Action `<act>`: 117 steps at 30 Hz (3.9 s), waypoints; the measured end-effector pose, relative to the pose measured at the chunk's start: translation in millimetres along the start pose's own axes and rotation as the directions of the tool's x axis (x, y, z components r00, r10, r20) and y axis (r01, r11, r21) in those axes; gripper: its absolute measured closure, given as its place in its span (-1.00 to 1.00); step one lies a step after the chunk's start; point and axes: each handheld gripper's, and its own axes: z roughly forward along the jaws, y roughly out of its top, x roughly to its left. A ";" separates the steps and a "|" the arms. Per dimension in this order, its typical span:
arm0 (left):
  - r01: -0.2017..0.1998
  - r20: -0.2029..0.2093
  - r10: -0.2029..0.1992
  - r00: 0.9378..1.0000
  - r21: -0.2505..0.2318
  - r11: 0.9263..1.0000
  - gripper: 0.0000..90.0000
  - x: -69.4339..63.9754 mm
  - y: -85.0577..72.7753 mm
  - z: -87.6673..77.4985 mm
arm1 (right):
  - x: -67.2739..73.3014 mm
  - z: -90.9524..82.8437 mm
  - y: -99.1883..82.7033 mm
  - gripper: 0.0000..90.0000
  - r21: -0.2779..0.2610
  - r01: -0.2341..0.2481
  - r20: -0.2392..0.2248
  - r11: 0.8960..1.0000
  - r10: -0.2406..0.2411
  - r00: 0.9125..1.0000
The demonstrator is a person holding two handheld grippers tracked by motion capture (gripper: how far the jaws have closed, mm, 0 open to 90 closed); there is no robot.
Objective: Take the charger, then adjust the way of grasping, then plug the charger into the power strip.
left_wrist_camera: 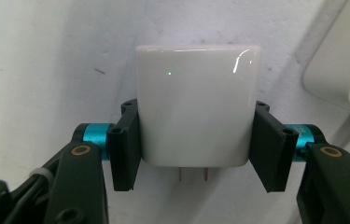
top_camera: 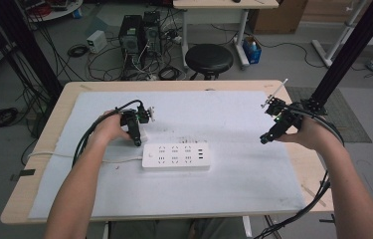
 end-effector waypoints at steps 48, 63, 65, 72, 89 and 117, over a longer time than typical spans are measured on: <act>-0.270 -0.025 0.293 0.956 -0.474 0.838 -0.06 -117.1 57.1 -145.1 | 21.2 -30.4 -2.2 -0.64 -0.066 -0.471 -0.435 0.879 0.400 0.807; -0.327 -0.099 0.330 0.939 -0.559 0.762 -0.06 -156.7 108.0 -140.5 | 39.3 -6.6 20.2 -0.35 0.004 -0.648 -0.763 0.761 0.422 0.490; -0.338 -0.106 0.339 0.935 -0.558 0.758 -0.06 -161.0 112.9 -139.6 | 40.8 -4.3 23.2 -0.34 0.009 -0.650 -0.770 0.760 0.420 0.480; -0.361 -0.145 0.340 0.929 -0.554 0.750 -0.06 -171.0 122.3 -137.2 | 51.6 7.0 33.6 0.23 0.018 -0.622 -0.772 0.783 0.406 0.489; -0.191 -0.172 0.153 0.973 -0.231 0.954 -0.52 -127.5 37.6 -140.9 | 45.6 -46.9 42.3 0.38 -0.260 -0.199 -0.339 0.945 0.103 0.935; 0.070 -0.091 -0.077 0.993 -0.072 0.995 -0.52 -86.9 -65.7 -154.3 | 75.5 -49.8 85.8 0.38 -0.066 0.313 -0.022 0.948 -0.315 0.949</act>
